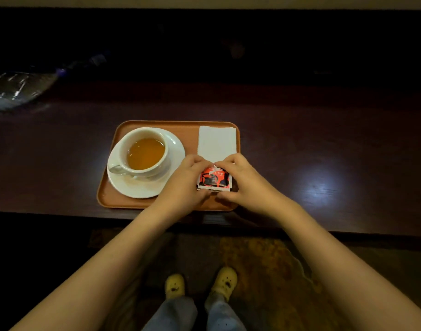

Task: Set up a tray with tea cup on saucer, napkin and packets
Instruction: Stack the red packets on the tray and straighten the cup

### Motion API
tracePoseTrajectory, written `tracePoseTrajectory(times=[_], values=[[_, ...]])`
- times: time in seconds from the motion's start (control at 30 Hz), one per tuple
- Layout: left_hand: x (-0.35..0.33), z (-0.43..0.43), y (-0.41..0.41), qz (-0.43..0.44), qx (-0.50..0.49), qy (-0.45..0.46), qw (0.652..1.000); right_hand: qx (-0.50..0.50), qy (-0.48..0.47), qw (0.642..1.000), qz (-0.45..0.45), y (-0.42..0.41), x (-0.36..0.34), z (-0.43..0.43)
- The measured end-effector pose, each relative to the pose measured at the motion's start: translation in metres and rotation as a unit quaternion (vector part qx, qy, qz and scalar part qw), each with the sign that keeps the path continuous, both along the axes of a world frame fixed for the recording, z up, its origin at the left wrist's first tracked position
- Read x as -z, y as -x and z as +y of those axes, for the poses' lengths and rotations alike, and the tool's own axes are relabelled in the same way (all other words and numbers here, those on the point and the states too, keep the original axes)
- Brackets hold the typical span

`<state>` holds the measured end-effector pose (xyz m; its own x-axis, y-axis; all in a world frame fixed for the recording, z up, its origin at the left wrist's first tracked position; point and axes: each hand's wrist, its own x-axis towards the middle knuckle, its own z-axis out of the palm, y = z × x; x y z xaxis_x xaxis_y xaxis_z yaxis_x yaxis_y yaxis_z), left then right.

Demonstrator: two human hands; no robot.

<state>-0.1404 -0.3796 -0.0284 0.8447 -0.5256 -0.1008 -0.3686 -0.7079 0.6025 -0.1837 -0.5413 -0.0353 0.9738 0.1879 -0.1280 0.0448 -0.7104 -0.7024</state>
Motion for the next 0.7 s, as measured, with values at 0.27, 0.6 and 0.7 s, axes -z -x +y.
tracePoseTrajectory(times=[0.27, 0.6, 0.7], values=[[0.026, 0.013, 0.008, 0.011, 0.036, -0.013, 0.999, 0.050, 0.064, 0.997, 0.004, 0.019, 0.016, 0.023], [0.025, 0.019, 0.023, 0.020, 0.030, 0.000, 0.999, 0.082, 0.120, 0.989, -0.023, 0.029, 0.017, 0.032], [0.023, 0.024, 0.027, 0.044, 0.018, 0.002, 0.999, 0.125, 0.105, 0.986, -0.027, 0.033, 0.016, 0.032]])
